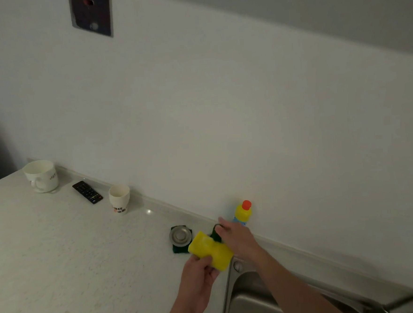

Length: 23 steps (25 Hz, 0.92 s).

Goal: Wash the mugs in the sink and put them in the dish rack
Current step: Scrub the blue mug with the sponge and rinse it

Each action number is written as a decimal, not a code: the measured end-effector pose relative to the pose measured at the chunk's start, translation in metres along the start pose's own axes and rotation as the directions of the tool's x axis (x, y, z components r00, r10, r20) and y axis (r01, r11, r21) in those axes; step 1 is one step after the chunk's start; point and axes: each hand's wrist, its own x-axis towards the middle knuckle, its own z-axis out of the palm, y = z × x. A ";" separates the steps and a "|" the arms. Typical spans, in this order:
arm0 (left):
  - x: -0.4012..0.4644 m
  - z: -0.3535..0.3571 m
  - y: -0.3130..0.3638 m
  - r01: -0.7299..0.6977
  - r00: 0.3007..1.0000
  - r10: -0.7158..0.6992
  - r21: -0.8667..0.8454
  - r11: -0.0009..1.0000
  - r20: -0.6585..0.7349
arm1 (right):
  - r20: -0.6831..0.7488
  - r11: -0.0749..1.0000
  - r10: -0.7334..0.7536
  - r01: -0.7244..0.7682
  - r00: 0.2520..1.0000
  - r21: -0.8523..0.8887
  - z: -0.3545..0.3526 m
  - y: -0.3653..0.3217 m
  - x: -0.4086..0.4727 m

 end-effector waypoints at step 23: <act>-0.052 0.029 -0.175 -0.123 0.954 -0.266 0.989 0.087 0.142 | 0.034 0.791 0.282 -0.252 0.959 0.558 0.008 0.232 -0.193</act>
